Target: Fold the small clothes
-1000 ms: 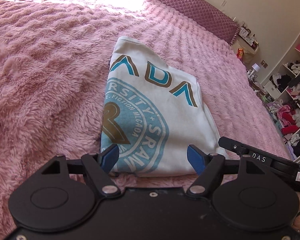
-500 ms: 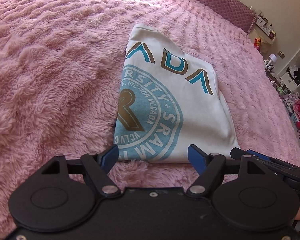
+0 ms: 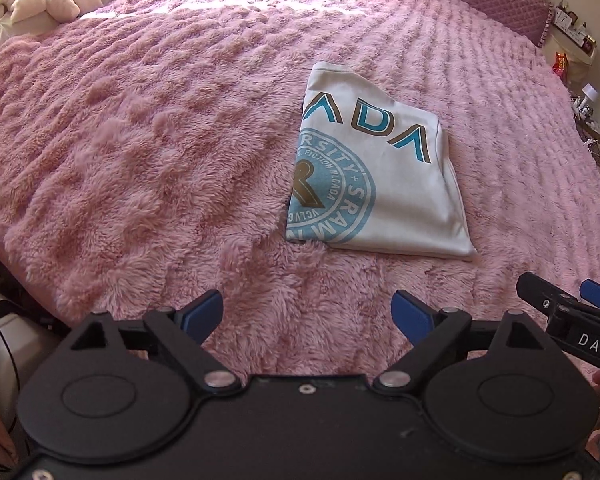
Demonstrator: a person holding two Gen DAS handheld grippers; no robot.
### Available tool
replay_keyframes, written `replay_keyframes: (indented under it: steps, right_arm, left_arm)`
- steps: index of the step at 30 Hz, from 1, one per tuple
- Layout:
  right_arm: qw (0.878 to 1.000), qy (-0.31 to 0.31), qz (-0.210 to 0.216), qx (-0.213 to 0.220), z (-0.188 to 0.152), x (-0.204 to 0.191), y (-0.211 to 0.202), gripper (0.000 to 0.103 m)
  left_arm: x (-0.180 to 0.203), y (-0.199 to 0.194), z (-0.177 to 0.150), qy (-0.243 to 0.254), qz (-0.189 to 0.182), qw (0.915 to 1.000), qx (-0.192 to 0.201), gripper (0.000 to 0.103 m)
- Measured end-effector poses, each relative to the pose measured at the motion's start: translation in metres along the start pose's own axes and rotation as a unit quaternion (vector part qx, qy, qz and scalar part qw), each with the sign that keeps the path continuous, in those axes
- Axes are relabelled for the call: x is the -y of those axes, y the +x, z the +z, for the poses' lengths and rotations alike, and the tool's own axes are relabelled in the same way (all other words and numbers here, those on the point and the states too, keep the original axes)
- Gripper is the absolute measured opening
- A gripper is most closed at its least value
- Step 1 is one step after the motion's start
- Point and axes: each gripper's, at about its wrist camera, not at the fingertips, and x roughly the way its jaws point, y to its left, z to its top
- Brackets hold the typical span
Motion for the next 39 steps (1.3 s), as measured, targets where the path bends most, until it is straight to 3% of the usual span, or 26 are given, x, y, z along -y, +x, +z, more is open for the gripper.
replay_keyframes:
  steps: [4,15,39]
  right_arm:
    - [1.0,0.001,0.007,-0.027,0.0,-0.002,-0.015,0.103]
    - [0.999,0.007,-0.004,-0.04,0.005,-0.003,-0.044,0.103]
    - [0.999,0.012,-0.017,-0.047,0.02,-0.004,-0.042,0.103]
  left_arm:
    - [0.004,-0.022,-0.009,0.0,0.011,0.9999,-0.006,0.094]
    - [0.013,-0.06,-0.012,0.014,0.003,0.9998,-0.015,0.096]
    - [0.019,-0.051,0.004,0.035,0.008,0.999,-0.029,0.097]
